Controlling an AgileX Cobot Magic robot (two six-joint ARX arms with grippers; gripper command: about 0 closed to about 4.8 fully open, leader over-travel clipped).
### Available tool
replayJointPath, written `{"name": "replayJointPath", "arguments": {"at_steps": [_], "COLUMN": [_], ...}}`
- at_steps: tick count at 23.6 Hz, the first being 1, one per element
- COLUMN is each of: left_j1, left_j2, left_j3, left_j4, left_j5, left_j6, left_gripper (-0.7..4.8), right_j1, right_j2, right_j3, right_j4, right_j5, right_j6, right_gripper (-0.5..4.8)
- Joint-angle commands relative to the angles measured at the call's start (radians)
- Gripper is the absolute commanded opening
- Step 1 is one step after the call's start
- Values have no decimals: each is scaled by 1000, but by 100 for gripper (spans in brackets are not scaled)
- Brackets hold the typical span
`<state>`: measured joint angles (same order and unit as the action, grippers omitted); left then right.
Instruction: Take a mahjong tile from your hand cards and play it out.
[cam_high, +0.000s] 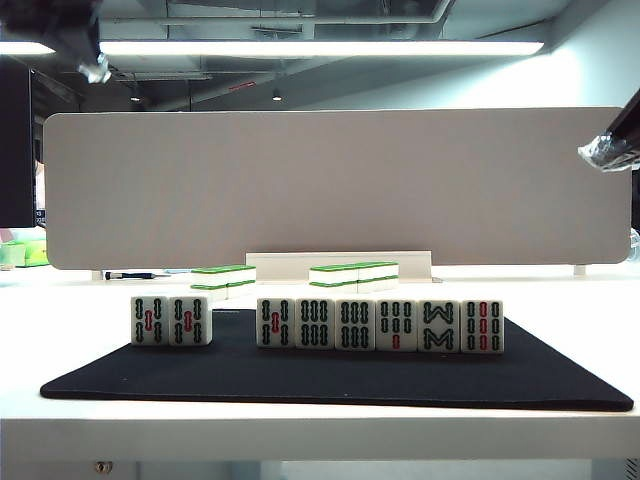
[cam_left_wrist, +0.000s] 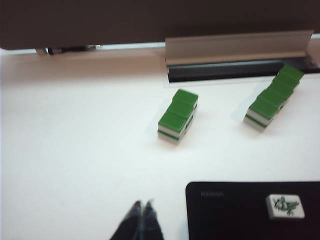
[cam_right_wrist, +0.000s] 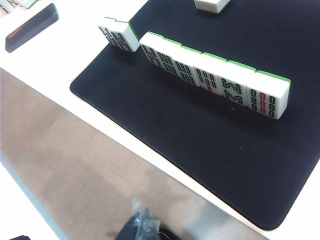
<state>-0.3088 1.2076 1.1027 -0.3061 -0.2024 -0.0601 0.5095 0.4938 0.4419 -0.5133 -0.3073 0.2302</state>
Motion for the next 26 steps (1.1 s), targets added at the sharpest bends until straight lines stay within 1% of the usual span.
{"name": "replayJointPath", "arguments": {"at_steps": [1,4,6,7,10,12,14,17,18,21,23,25,26], "left_j1": [0,0,0,0,0,0,9,71,111,180,234,265,294], "left_j2": [-85,-134,-169,-207,-287,-359,-443,-563,-623,-753,-879,-937,-983], "left_j3": [-151,-223,-267,-312,-401,-470,-548,-653,-711,-829,-920,-969,-1007], "left_j4": [88,104,114,114,114,119,137,144,145,151,165,196,211], "left_j5": [-3,-6,-33,-48,-50,-93,-91,-85,-85,-84,-34,2,43], "left_j6": [-8,-7,-7,-7,-7,-8,-8,-71,-96,-113,-121,-127,-136], "left_gripper": [-5,-6,-6,-6,-5,-6,-6,-6,-6,-6,-6,-6,-5], "right_j1": [0,0,0,0,0,0,0,0,0,1,0,0,0], "right_j2": [-1,-1,-1,-1,-1,-1,-1,-1,-1,-1,-1,-1,-1], "right_j3": [2,2,2,2,2,2,2,2,2,2,2,2,2], "right_j4": [16,16,16,16,16,16,16,16,16,16,16,16,16], "right_j5": [2,2,1,2,2,2,2,2,2,2,2,1,1], "right_j6": [-2,-2,-2,-2,-2,-2,-2,-2,-2,-2,-2,-2,-2], "right_gripper": [-1,-1,-1,-1,-1,-1,-1,-1,-1,-1,-1,-1,-1]}}
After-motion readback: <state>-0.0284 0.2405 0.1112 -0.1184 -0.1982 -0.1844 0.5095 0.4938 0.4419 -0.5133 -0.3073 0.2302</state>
